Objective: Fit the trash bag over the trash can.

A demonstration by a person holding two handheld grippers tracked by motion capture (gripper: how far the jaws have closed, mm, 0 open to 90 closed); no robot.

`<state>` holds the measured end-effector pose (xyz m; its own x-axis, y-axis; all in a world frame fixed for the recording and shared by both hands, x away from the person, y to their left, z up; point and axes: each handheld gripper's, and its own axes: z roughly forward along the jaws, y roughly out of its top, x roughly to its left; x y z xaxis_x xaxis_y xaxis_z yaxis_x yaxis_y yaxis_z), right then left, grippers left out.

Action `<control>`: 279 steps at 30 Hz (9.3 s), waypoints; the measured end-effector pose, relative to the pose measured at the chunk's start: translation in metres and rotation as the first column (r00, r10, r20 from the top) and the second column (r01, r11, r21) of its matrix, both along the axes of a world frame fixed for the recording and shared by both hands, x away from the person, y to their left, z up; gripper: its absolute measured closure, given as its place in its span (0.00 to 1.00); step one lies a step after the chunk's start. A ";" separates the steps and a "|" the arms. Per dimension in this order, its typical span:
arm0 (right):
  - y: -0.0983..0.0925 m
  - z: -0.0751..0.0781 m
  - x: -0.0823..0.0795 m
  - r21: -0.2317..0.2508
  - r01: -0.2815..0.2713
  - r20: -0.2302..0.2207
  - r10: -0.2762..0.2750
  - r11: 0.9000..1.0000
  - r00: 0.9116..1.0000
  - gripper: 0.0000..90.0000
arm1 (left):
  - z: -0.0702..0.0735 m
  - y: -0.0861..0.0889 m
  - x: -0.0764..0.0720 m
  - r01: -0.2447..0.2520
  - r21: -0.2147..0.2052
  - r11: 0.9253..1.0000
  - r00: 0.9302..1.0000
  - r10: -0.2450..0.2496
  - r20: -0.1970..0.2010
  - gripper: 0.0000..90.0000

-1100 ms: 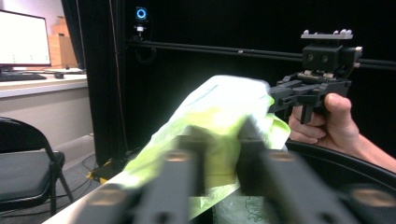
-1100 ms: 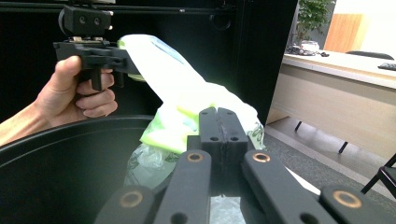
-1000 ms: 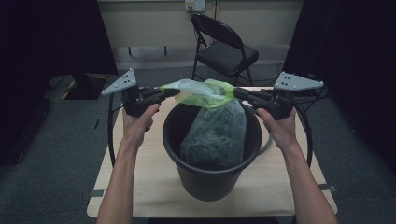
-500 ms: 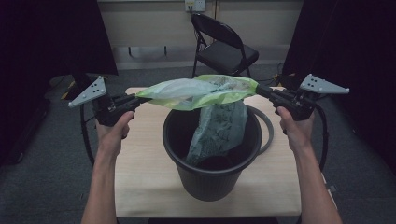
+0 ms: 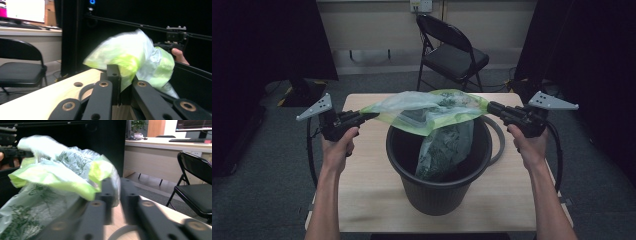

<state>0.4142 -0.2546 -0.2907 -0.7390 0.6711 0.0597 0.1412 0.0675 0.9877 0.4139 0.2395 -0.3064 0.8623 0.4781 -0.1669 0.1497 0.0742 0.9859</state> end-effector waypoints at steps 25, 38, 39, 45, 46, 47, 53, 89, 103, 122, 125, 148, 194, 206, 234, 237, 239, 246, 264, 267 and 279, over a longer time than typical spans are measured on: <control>0.042 0.025 0.019 -0.044 -0.105 -0.018 0.105 0.993 0.994 1.00 | 0.045 0.001 -0.013 0.001 -0.034 0.999 0.996 0.003 0.090 0.56; 0.054 0.023 0.020 -0.076 -0.125 -0.010 0.125 0.989 0.992 1.00 | 0.008 -0.041 0.022 0.082 0.091 0.992 0.995 -0.076 -0.065 0.80; 0.052 0.022 0.020 -0.074 -0.118 -0.016 0.117 0.990 0.993 1.00 | 0.005 -0.041 0.020 0.084 0.086 0.993 0.995 -0.079 -0.062 0.89; 0.038 0.018 0.013 -0.043 -0.086 -0.008 0.086 0.995 0.996 1.00 | 0.007 -0.029 -0.008 0.097 0.100 0.990 0.995 -0.097 -0.007 1.00; 0.035 0.017 0.012 -0.038 -0.079 -0.008 0.079 0.996 0.997 1.00 | 0.007 -0.028 -0.011 0.105 0.099 0.990 0.994 -0.105 -0.003 1.00; 0.034 0.016 0.012 -0.037 -0.076 -0.012 0.076 0.996 0.997 1.00 | 0.007 -0.026 -0.016 0.105 0.106 0.989 0.994 -0.106 0.008 1.00; 0.026 0.005 0.009 -0.053 -0.055 -0.031 0.053 0.997 0.998 1.00 | 0.005 -0.015 -0.033 0.126 0.117 0.985 0.991 -0.130 0.022 1.00; 0.034 0.019 0.009 -0.052 -0.110 0.018 0.111 0.993 0.994 1.00 | 0.007 -0.017 0.024 0.080 0.168 0.983 0.992 -0.062 -0.112 1.00; 0.037 -0.028 0.033 -0.086 -0.054 -0.120 0.044 0.995 0.992 1.00 | -0.038 -0.025 0.030 0.018 0.259 0.966 0.980 0.034 -0.196 1.00; 0.029 -0.010 0.030 -0.078 0.009 -0.060 -0.013 0.997 0.998 0.77 | -0.010 -0.003 0.025 -0.041 0.123 0.992 0.992 0.055 -0.113 0.88; 0.029 0.005 0.029 -0.048 0.023 -0.028 -0.025 0.999 0.999 0.73 | 0.004 -0.008 0.025 -0.014 0.107 0.994 0.996 0.023 -0.082 0.83; 0.030 0.013 -0.009 -0.066 -0.017 -0.006 0.017 0.998 1.000 0.68 | 0.011 -0.022 -0.021 0.099 0.132 0.986 0.995 -0.094 -0.041 0.66; 0.037 0.015 0.017 -0.047 -0.073 -0.038 0.072 0.996 0.997 0.74 | 0.004 -0.038 0.036 0.137 0.074 0.988 0.985 -0.128 -0.118 0.68; 0.035 0.006 -0.001 -0.068 -0.076 -0.068 0.071 0.995 0.995 0.62 | 0.006 -0.028 0.005 0.108 0.098 0.989 0.993 -0.102 -0.067 0.87; 0.031 0.014 0.015 -0.059 -0.077 -0.053 0.074 0.995 0.996 1.00 | 0.009 -0.033 0.018 0.074 0.121 0.990 0.994 -0.064 -0.084 1.00; 0.026 0.011 0.015 -0.055 -0.065 -0.058 0.061 0.996 0.996 1.00 | 0.007 -0.031 0.013 0.068 0.148 0.987 0.995 -0.056 -0.087 1.00; 0.024 0.007 0.015 -0.049 -0.059 -0.063 0.056 0.997 0.996 1.00 | 0.004 -0.028 0.011 0.063 0.141 0.988 0.995 -0.052 -0.081 1.00; 0.019 -0.008 0.020 -0.061 -0.040 -0.091 0.034 0.997 0.995 1.00 | -0.006 -0.015 -0.001 0.051 0.142 0.988 0.997 -0.041 -0.072 1.00; 0.025 0.019 0.014 -0.035 -0.008 -0.020 0.007 0.999 1.000 0.77 | 0.024 -0.017 0.006 0.031 0.097 0.995 0.999 -0.029 -0.024 0.90; 0.033 0.022 0.008 -0.040 -0.032 -0.011 0.031 0.999 0.999 0.71 | 0.021 -0.034 0.017 0.056 0.115 0.992 0.997 -0.050 -0.056 0.80; 0.034 0.015 -0.003 -0.095 -0.029 -0.039 0.025 0.995 0.999 0.63 | 0.003 -0.040 0.007 0.070 0.094 0.993 0.995 -0.063 -0.075 0.77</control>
<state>0.4117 -0.2209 -0.2757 -0.7553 0.6548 0.0250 0.1754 0.1652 0.9705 0.4209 0.1997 -0.3032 0.8802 0.4367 -0.1859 0.2221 -0.0328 0.9745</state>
